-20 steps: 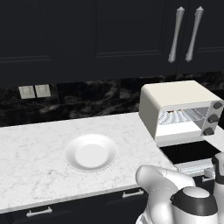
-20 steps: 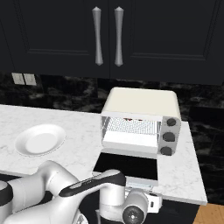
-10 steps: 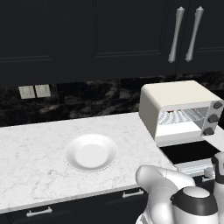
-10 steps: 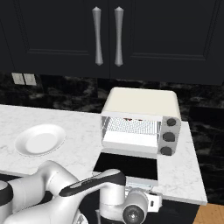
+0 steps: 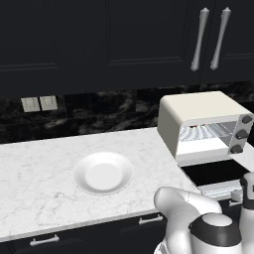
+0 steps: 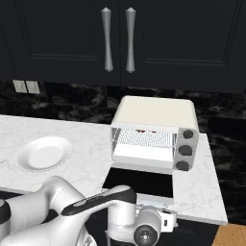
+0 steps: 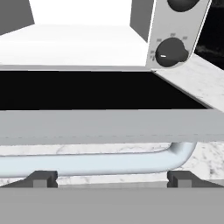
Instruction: Pick up the kebab skewer and baguette bread, and place them inside the toaster oven. Close the toaster oven door and start by setting the timer.
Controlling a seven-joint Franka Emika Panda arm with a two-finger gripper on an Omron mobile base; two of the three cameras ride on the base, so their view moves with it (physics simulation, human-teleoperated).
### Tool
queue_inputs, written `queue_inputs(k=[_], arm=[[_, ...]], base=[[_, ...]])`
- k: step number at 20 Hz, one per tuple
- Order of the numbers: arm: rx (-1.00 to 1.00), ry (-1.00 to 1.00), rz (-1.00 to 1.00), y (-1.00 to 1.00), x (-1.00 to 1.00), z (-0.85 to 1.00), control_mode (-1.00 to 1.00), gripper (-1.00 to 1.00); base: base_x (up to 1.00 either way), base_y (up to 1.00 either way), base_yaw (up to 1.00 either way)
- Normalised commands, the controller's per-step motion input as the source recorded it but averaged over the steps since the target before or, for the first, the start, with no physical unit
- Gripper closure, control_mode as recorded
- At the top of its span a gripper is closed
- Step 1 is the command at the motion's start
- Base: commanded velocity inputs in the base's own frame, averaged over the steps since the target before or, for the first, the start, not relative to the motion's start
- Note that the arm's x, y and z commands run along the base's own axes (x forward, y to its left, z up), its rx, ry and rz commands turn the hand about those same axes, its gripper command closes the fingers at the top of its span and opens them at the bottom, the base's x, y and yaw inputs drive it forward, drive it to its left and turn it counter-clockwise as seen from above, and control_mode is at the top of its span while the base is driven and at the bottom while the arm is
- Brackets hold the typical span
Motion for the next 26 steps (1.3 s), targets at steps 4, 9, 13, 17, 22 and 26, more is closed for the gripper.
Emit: queue_inputs(k=[4, 9, 13, 17, 22, 26], arm=[[0.0, -0.01, 0.0, 0.14, 0.06, 0.23, -1.0, -1.0], [0.0, 0.0, 0.0, 0.11, 0.11, 0.04, -1.0, -1.0], [0.0, 0.0, 0.0, -0.06, -0.05, -0.15, -1.0, -1.0], [0.0, 0.0, 0.0, -0.2, -0.12, -0.18, -1.0, -1.0], [0.0, 0.0, 0.0, -0.1, 0.0, -0.15, -1.0, -1.0], [0.0, 0.0, 0.0, -0.01, 0.0, -0.11, -1.0, -1.0]], base=[[0.0, 0.0, 0.0], [0.0, 0.0, 0.0], [0.0, 0.0, 0.0], [0.0, 0.0, 0.0], [0.0, 0.0, 0.0], [0.0, 0.0, 0.0]])
